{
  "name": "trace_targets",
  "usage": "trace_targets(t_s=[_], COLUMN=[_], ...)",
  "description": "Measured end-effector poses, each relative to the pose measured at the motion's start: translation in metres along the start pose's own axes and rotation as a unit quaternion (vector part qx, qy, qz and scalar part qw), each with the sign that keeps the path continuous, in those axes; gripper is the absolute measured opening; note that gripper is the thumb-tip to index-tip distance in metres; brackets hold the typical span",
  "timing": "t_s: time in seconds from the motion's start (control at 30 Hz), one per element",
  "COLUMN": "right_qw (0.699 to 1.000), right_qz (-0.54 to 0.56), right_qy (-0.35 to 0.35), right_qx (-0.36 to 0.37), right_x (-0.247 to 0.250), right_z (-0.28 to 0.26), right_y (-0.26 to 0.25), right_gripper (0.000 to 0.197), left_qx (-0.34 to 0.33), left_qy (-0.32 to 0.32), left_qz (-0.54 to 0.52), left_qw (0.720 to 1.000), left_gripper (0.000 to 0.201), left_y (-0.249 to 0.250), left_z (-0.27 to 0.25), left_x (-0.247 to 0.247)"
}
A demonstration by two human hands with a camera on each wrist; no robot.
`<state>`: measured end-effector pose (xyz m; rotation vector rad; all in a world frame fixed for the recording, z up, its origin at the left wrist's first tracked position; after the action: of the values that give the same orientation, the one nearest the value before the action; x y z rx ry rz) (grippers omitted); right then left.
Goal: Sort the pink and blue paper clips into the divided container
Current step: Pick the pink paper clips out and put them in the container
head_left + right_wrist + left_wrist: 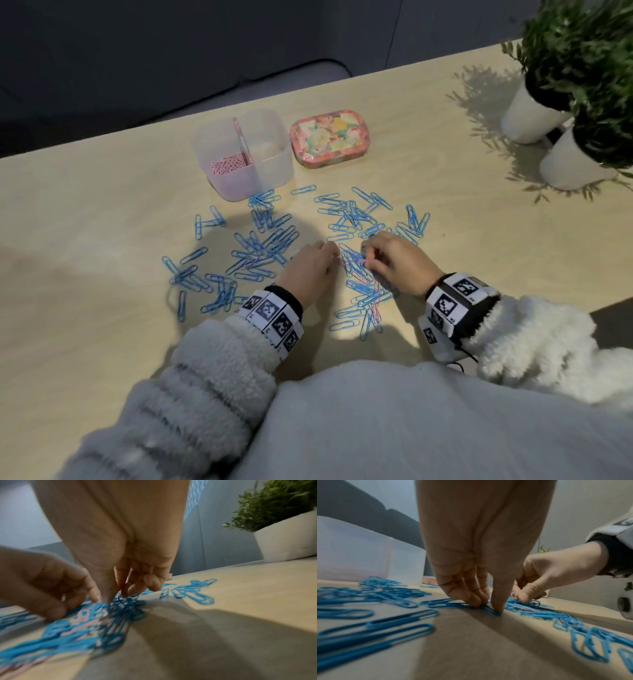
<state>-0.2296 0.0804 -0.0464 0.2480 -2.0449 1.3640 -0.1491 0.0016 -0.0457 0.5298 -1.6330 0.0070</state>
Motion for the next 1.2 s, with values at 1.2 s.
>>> trace_targets(t_s=[1.2], right_qw=[0.993], right_qz=[-0.022], right_qy=[0.076], right_qx=[-0.083], right_x=[0.035], right_z=[0.011], right_y=[0.013], right_gripper=[0.0], left_qx=[0.008], left_qy=[-0.084], left_qz=[-0.116], left_qw=[0.99], left_gripper=[0.025], left_y=[0.009], left_z=[0.023], left_x=[-0.008])
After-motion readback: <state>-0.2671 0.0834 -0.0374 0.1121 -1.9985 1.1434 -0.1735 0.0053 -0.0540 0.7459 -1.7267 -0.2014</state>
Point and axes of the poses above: each hand's wrist, its own z-axis towards the middle knuckle, its own x-axis out of the back of the hand, y = z × x, the point moved 10 cm from there along z, towards the middle knuckle, and after that the axes turned 15 degrees about z, right-handed, at the moved point
